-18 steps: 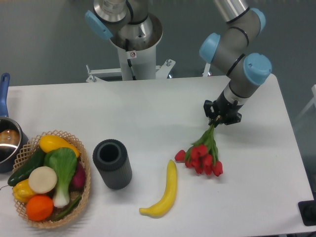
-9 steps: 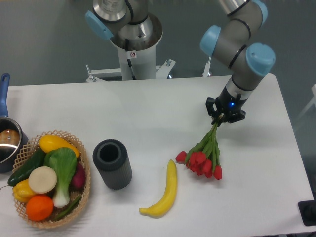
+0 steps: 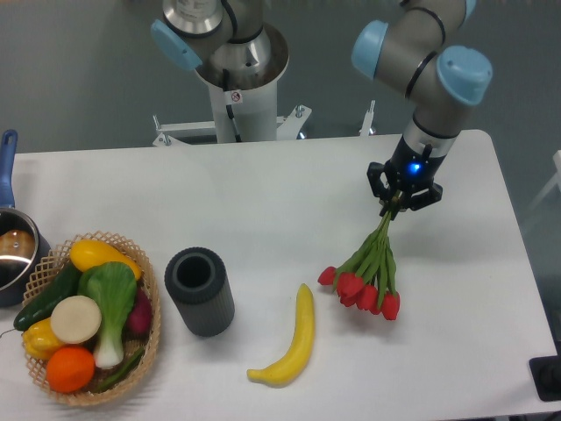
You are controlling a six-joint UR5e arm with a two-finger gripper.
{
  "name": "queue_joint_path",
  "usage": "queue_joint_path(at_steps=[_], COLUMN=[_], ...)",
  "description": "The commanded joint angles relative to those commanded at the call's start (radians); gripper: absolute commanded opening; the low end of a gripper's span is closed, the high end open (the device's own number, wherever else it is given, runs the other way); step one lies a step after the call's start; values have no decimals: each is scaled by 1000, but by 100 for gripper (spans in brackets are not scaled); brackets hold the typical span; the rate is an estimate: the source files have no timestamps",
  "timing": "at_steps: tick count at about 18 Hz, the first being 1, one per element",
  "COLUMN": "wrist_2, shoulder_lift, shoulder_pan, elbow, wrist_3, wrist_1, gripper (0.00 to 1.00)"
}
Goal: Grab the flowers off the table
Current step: 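Lift the gripped tulip stems up off the table, then raise the tulip bunch higher, swinging the blooms up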
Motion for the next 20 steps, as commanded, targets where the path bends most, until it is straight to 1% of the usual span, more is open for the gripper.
queue_joint_path(at_steps=[3, 6, 10, 13, 14, 16, 18, 20], wrist_2=[-37, -159, -374, -561, -656, -777, -933, -1099], shoulder_lift=[23, 57, 90, 120, 147, 185, 198, 190], shoulder_pan=[3, 28, 64, 90, 104, 109, 101, 100], elbow=[2, 2, 14, 15, 15, 17, 26, 48], wrist_3=[0, 0, 2, 2, 0, -3, -34, -57], wrist_1=[1, 6, 14, 18, 20, 18, 20, 28], gripper=[21, 21, 21, 21, 21, 21, 21, 21])
